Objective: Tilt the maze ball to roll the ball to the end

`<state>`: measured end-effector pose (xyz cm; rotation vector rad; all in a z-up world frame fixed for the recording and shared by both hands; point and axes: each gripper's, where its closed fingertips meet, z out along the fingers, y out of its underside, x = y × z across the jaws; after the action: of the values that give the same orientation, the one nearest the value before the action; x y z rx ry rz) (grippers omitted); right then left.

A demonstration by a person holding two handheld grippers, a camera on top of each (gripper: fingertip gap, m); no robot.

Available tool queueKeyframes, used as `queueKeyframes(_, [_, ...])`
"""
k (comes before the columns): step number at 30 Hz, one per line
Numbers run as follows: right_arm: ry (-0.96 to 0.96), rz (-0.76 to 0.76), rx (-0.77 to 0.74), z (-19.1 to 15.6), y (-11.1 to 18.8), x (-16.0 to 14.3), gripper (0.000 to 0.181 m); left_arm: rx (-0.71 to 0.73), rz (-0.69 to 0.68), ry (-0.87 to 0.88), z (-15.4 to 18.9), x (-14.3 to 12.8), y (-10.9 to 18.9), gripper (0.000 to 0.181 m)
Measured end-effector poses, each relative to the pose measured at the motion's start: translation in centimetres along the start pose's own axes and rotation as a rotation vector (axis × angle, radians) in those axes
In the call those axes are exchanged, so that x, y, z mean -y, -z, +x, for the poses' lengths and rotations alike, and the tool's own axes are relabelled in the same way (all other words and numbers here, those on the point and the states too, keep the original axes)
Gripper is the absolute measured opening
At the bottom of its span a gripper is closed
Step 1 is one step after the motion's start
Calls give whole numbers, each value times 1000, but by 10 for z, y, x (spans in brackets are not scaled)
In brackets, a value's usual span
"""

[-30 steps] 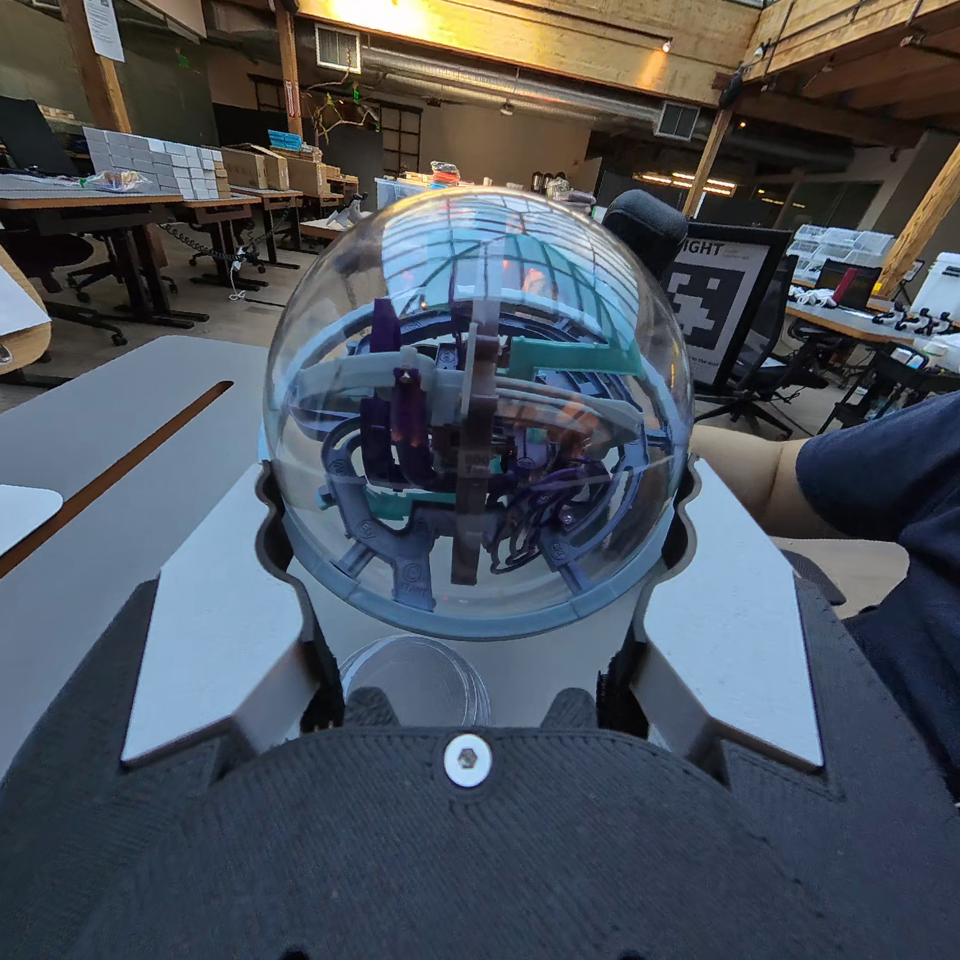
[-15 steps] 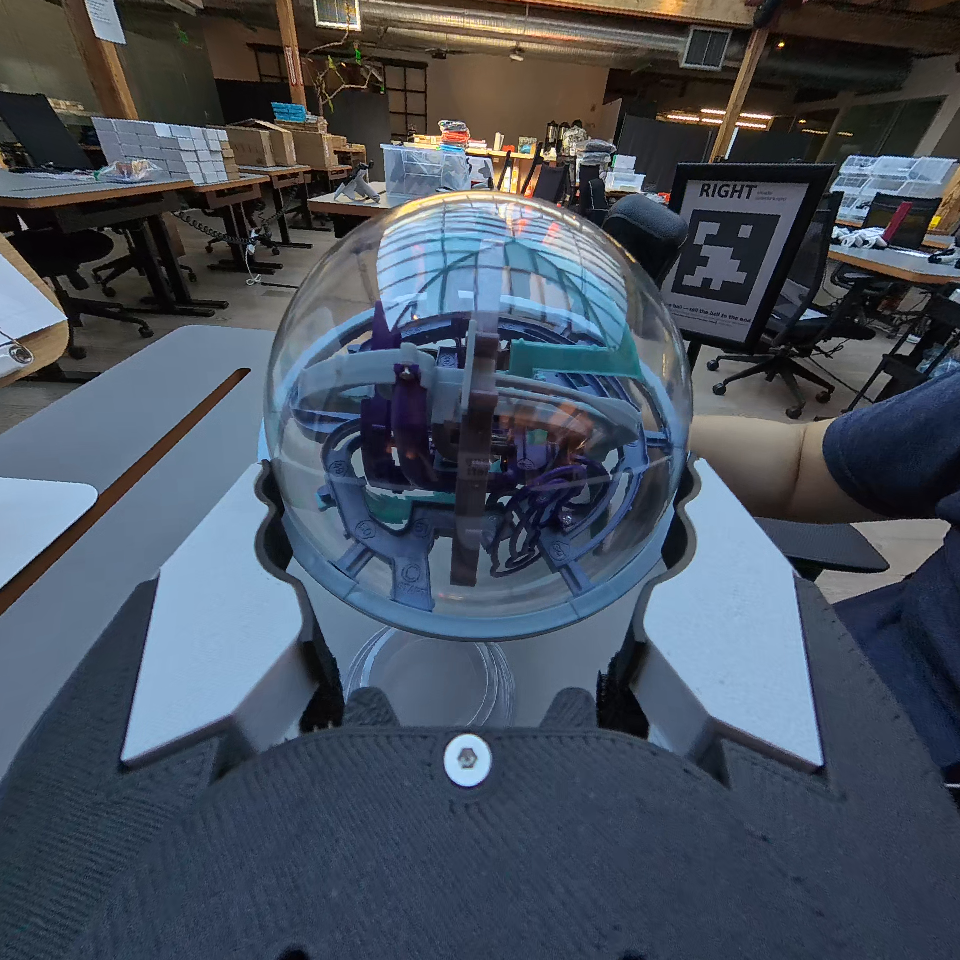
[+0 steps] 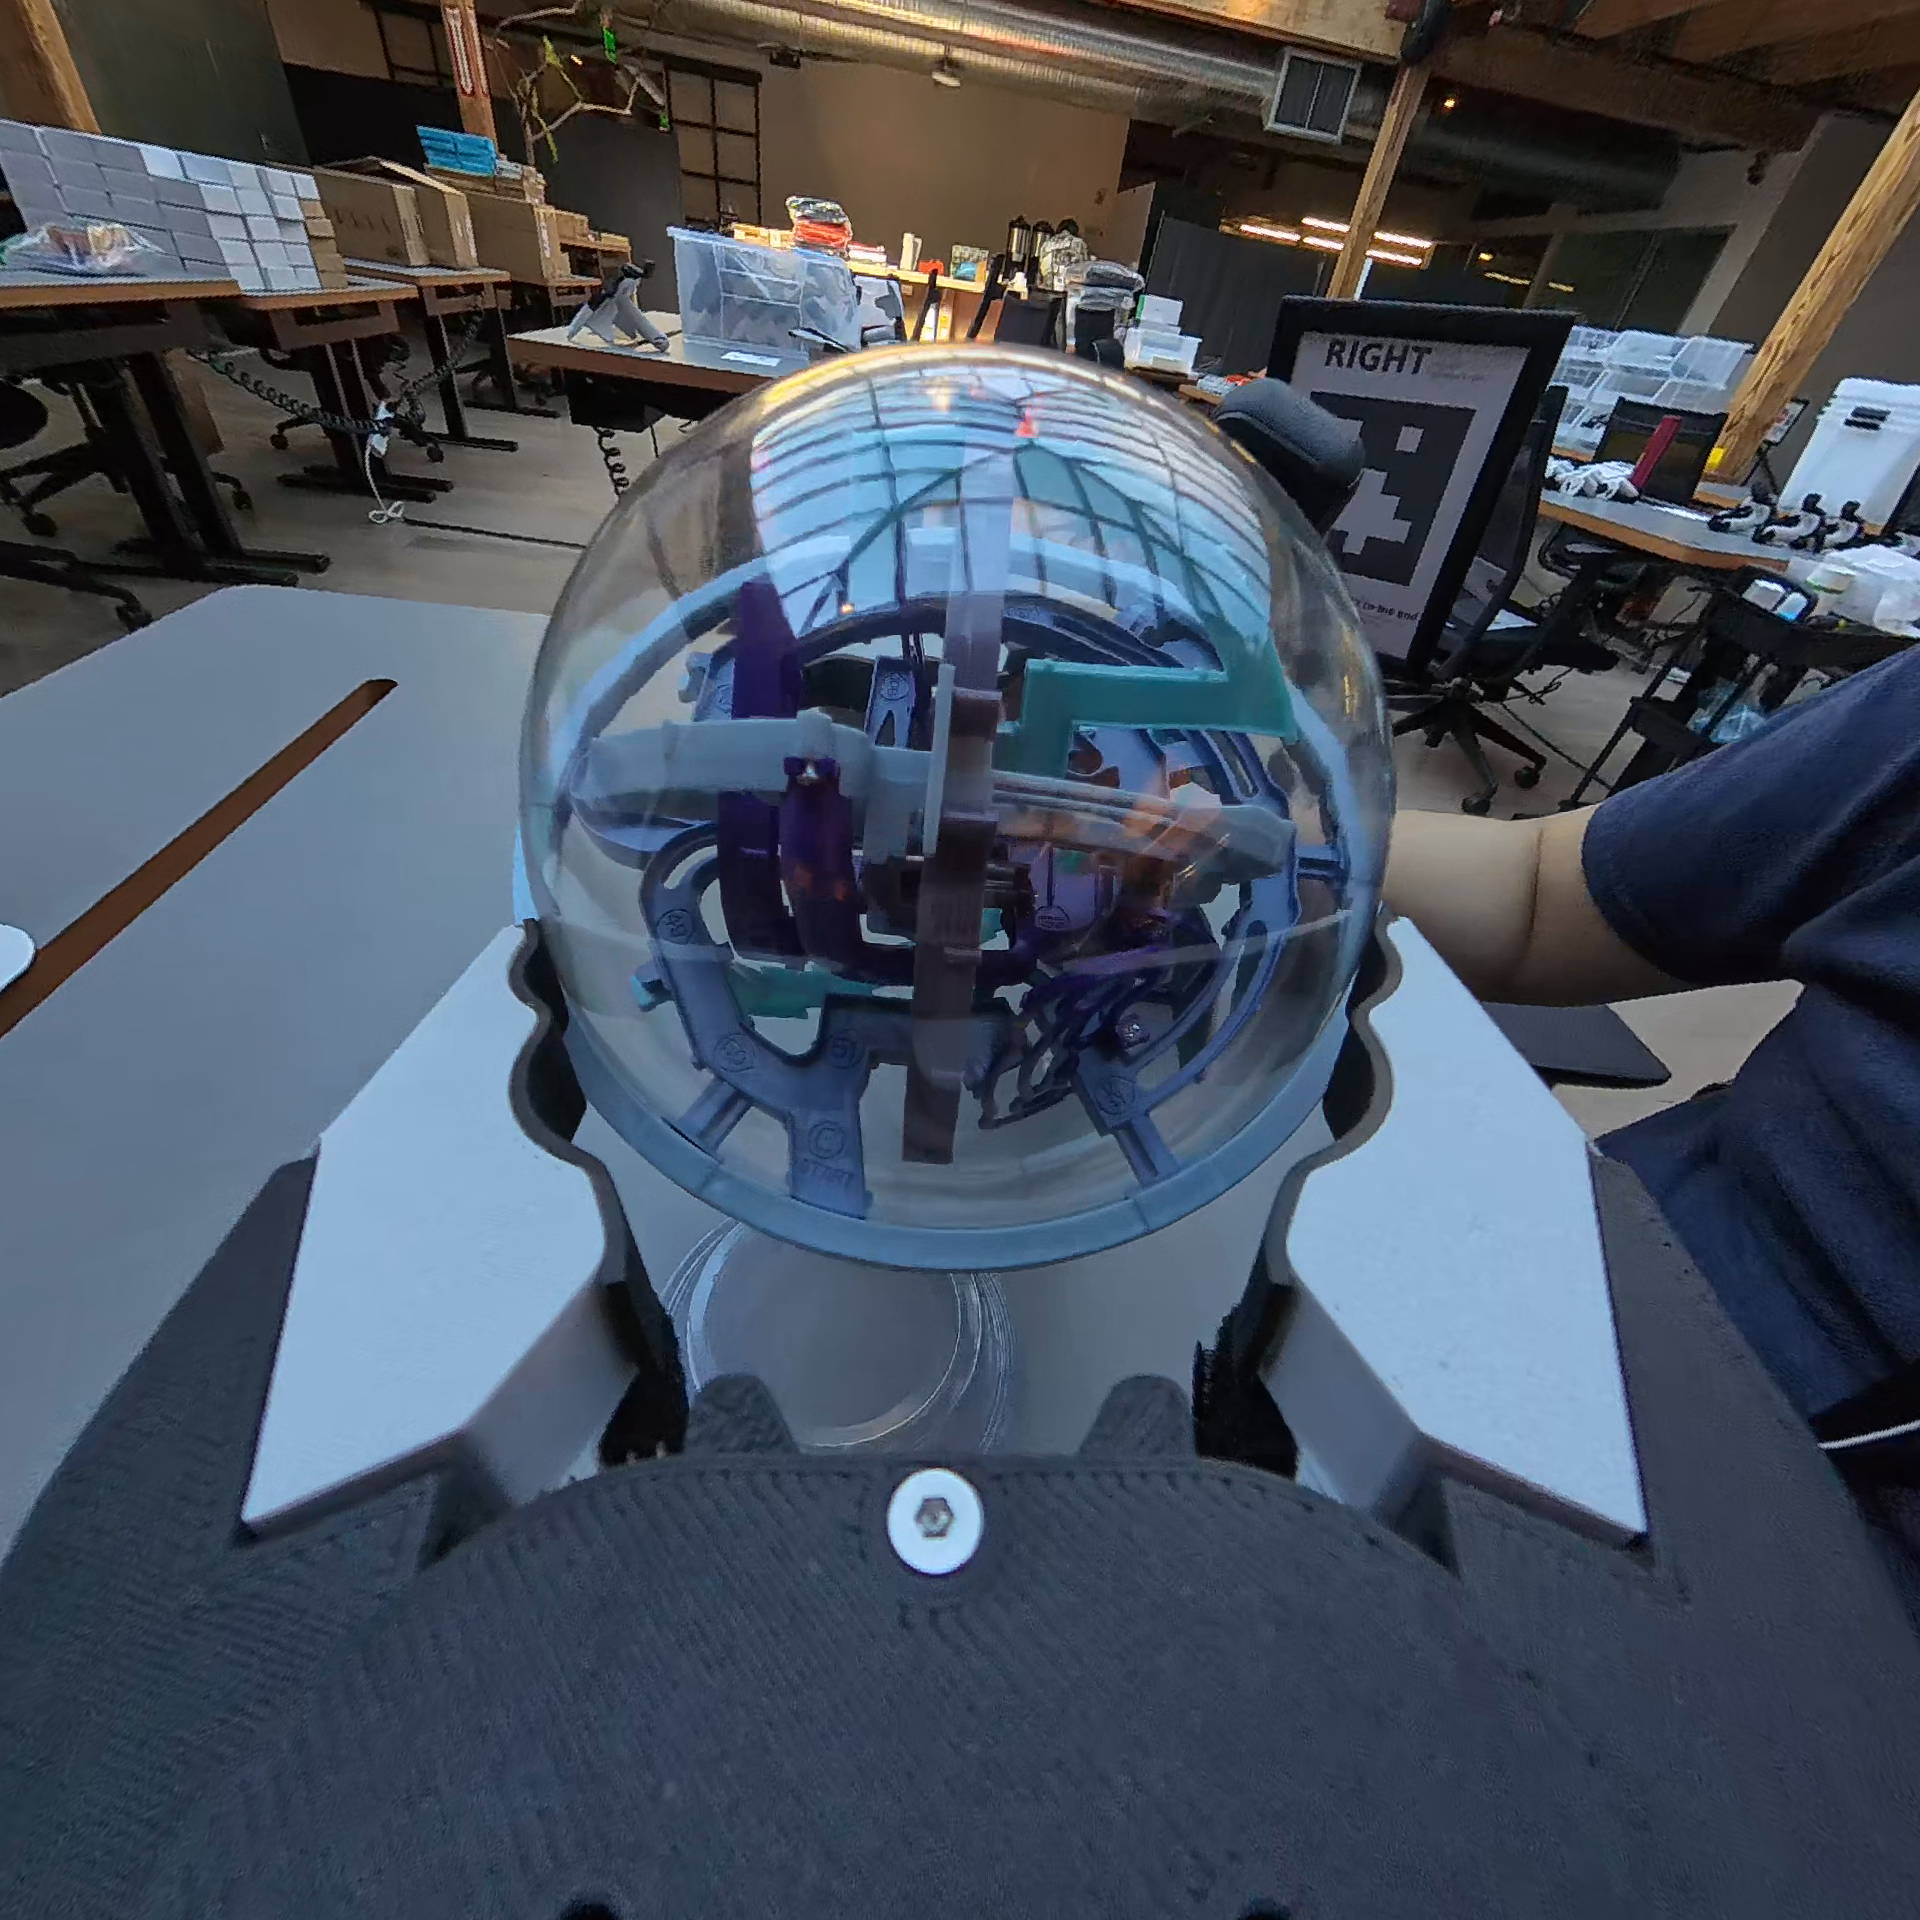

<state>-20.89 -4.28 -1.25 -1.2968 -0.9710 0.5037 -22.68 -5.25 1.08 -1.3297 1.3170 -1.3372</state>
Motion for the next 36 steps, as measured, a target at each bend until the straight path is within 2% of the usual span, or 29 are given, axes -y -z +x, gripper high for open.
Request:
queueKeyframes(6, [-6,-5,-3,-1,2,-4,156,-23,10,22,-2,-6,-2,146])
queueKeyframes(21, [103,25,-29,-4,7,3,156,-21,4,-93,8,-2,-3,146])
queueKeyframes(28, [-20,15,-2,1,8,-6,156,47,-29,-26,3,3,-10,146])
queueKeyframes(36, [-193,82,48,5,11,0,156,36,6,185,-3,4,-14,146])
